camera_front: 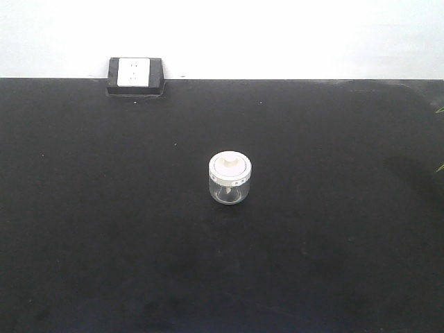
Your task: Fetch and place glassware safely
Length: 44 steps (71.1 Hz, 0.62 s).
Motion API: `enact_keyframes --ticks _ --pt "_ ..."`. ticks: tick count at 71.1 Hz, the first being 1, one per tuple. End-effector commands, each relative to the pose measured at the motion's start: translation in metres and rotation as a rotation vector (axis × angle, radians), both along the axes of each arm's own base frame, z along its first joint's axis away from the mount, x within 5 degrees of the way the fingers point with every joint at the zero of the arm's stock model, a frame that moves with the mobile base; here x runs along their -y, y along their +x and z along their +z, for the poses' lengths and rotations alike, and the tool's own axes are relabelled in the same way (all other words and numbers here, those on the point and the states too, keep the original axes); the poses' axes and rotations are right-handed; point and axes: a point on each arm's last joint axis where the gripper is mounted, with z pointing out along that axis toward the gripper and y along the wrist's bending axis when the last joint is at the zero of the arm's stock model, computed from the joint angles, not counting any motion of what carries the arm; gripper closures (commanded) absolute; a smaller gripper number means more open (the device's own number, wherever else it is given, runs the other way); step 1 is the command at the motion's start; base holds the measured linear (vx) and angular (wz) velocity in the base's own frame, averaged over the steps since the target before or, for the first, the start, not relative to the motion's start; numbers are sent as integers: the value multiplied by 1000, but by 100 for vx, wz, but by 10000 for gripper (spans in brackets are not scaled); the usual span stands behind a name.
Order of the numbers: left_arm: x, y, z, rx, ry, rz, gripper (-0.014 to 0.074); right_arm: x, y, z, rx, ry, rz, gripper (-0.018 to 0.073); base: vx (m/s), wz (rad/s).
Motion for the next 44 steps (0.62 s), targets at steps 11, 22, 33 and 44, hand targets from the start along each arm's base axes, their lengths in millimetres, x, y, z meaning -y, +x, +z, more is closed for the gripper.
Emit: enact_keyframes --ticks 11,22,33,44 --pt "0 1 -1 63 -14 -2 603 0 0 0 63 -12 -7 563 0 0" --pt "0 1 -1 63 -14 -2 603 0 0 0 63 -12 -7 563 0 0" --pt "0 1 -1 63 -14 -2 603 0 0 0 63 -12 -7 563 0 0" --pt "0 1 -1 63 -14 -2 603 0 0 0 63 -12 -7 563 0 0"
